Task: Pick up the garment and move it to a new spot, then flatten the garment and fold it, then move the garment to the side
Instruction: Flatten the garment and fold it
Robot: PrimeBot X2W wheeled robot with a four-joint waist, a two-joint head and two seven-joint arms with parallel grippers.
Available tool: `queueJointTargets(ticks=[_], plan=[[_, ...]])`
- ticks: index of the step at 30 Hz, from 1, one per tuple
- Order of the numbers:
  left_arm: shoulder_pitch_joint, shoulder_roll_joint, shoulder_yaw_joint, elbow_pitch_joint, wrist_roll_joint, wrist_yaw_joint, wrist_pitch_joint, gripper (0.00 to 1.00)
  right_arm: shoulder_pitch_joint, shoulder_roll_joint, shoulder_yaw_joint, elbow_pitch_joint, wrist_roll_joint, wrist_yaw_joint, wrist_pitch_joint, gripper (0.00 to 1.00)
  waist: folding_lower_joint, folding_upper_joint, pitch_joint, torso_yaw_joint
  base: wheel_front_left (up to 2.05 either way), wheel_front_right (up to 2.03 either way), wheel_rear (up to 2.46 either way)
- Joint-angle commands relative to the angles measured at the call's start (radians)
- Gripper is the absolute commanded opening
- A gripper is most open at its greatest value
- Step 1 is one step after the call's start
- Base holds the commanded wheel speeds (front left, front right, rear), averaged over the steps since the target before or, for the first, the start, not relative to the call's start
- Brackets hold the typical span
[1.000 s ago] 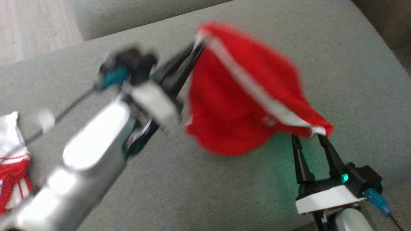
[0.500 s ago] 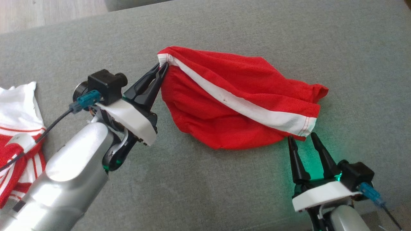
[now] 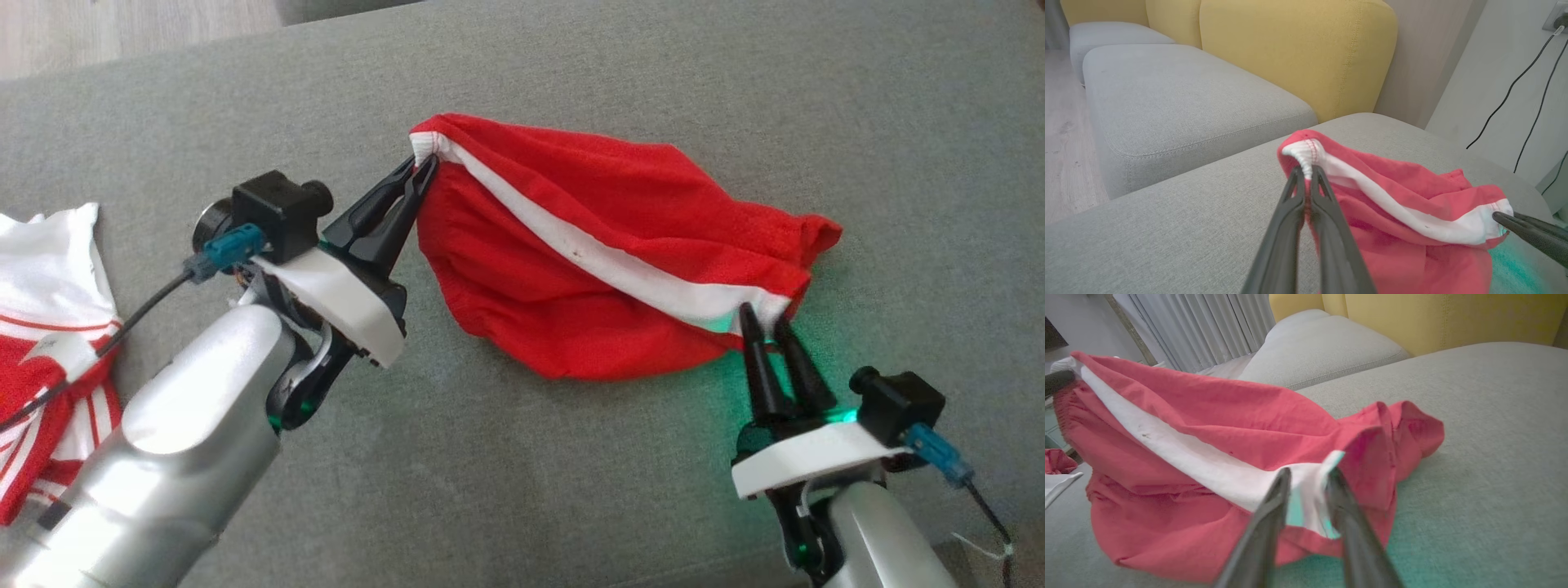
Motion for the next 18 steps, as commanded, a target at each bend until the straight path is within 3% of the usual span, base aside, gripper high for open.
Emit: queueJointTargets(ticks=[1,6,10,18], plan=[[-0.061,0.022,0.04,-0.022,0.003,-0.003,-0.015,0.0,-0.016,-0.005,0.028,-0.03,0.01,0.007,-0.004,0.0,0.0,0.0,-0.002,0.0,0.0,0.0,0.0],[-0.094,0.025,0.047,-0.018,0.014,-0.003,-0.032,0.0,-0.074,-0.005,-0.02,-0.11,0.053,0.007,-0.004,0.0,0.0,0.0,0.008,-0.005,0.0,0.0,0.0],[-0.197,0.021,0.059,-0.014,0.041,-0.01,-0.054,0.0,-0.235,-0.008,-0.073,-0.158,0.062,0.007,-0.004,0.0,0.0,0.0,0.046,-0.015,0.0,0.0,0.0],[-0.574,-0.077,0.064,0.107,0.149,-0.022,-0.181,0.0,-0.729,-0.169,-0.262,-0.124,0.05,0.007,-0.004,0.0,0.0,0.0,0.16,-0.001,0.0,0.0,0.0]])
